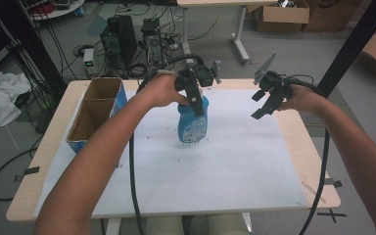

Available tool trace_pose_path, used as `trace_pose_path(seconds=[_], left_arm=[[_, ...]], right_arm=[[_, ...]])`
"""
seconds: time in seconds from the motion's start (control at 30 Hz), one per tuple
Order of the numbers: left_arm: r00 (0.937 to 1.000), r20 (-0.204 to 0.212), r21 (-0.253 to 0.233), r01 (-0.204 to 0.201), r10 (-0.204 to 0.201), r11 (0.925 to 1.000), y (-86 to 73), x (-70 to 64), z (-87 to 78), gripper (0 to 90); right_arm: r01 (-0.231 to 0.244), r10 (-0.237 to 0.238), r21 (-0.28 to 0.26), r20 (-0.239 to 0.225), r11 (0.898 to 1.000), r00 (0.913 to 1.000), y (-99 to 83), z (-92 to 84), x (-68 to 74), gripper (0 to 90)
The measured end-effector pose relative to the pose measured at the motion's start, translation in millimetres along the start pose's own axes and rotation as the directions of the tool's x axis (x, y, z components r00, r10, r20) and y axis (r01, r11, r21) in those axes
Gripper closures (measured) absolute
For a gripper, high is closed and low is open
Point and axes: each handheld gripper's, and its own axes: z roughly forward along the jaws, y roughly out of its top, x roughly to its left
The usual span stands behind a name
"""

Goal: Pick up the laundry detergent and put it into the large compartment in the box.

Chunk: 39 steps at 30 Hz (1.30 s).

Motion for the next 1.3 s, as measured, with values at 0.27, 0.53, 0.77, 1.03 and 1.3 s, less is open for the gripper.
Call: trace_pose_path(seconds=[0.27, 0.53, 0.77, 1.03, 1.3], left_arm=[[0.9900, -0.054, -0.013, 0.130, -0.131, 0.9914, -8.3, 4.9, -49.0, 38.0], [0.9618, -0.100, -0.035, 0.252, -0.255, 0.9670, -13.9, 9.2, -76.2, 38.1], [0.9005, -0.145, -0.083, 0.402, -0.410, 0.9120, -25.2, 17.4, -106.3, 38.1], [0.8057, -0.199, -0.134, 0.541, -0.558, 0.8299, -46.9, 25.4, -140.0, 38.1], [0.6963, -0.227, -0.175, 0.659, -0.681, 0.7318, -71.0, 30.0, -169.2, 38.2]], right_arm=[[0.013, -0.013, 0.002, -0.004, 1.000, 0.9999, 4.0, -0.6, 4.2, 18.3], [0.018, -0.018, 0.003, 0.000, 1.000, 0.9998, 5.7, -2.0, 5.8, 18.3], [0.024, -0.024, 0.005, 0.001, 1.000, 0.9997, 5.6, -1.9, 7.3, 18.3], [0.034, -0.034, 0.006, -0.001, 0.999, 0.9994, 6.6, -0.9, 9.0, 18.3], [0.045, -0.045, 0.007, -0.001, 0.999, 0.9990, 9.7, 0.8, 10.9, 18.3]])
